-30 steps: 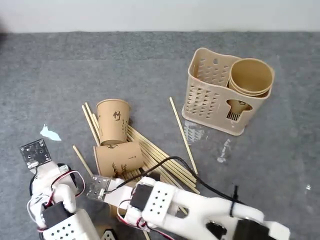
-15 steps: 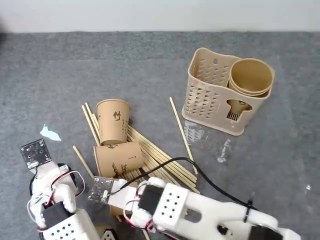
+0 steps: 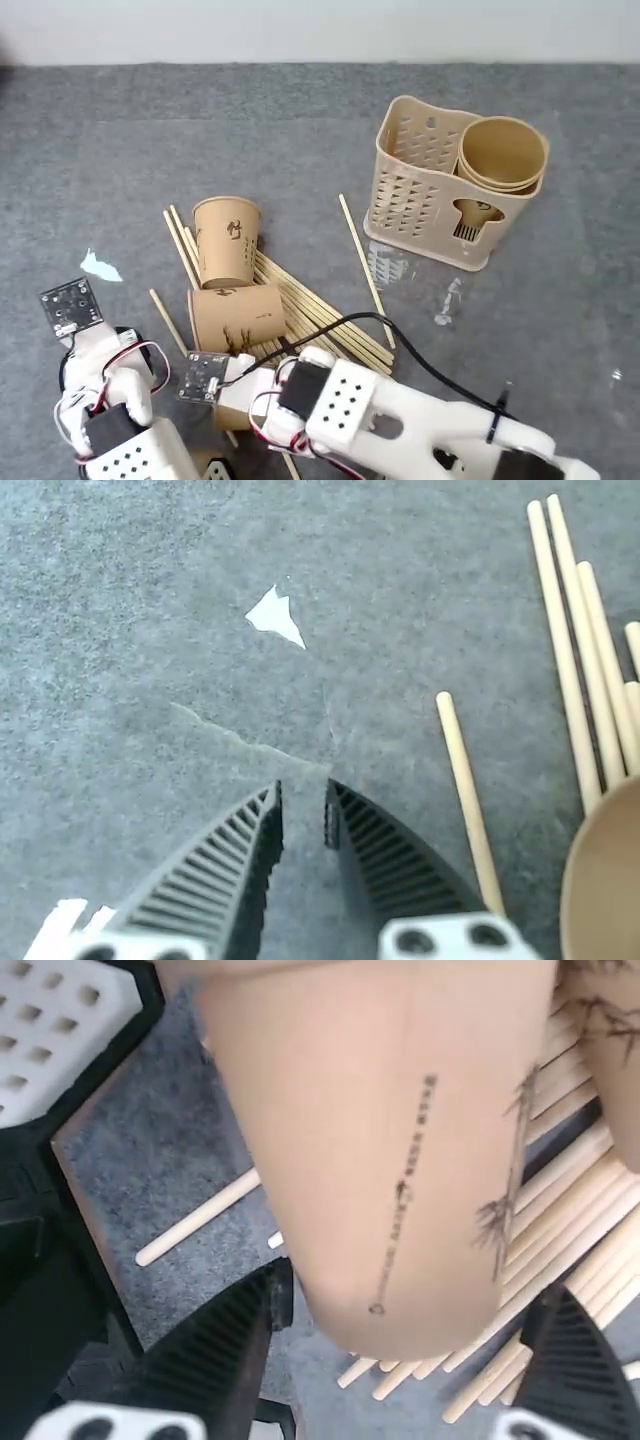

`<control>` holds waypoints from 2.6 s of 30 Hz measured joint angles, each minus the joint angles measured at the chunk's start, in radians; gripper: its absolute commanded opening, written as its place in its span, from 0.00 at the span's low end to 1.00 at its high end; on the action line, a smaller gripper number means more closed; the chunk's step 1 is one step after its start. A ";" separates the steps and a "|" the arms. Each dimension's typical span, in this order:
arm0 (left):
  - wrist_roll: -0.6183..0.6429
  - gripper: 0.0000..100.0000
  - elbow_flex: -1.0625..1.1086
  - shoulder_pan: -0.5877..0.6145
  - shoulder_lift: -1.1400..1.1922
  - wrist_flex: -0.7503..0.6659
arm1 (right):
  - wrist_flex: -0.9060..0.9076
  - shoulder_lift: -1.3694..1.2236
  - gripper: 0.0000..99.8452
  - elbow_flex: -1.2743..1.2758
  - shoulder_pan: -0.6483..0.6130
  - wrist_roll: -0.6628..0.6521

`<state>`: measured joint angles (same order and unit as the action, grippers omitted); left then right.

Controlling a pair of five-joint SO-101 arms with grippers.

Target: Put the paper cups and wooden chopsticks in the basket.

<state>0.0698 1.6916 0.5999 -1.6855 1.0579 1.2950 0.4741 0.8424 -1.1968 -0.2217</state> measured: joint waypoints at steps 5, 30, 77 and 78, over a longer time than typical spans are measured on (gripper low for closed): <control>-0.006 0.08 0.000 -0.043 0.000 0.000 | -0.023 -0.115 0.38 -0.037 0.000 0.000; -0.006 0.08 0.000 -0.048 0.000 0.000 | 0.203 0.009 0.24 -0.083 0.097 -0.051; -0.006 0.08 0.000 -0.048 0.000 0.000 | -0.646 0.081 0.25 -0.281 1.312 -0.002; -0.006 0.08 0.000 -0.048 0.000 0.000 | -0.647 0.081 0.25 -0.281 1.312 0.006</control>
<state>0.0637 1.6916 0.5524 -1.6855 1.0579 0.6475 0.5554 0.5616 0.1151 -0.2156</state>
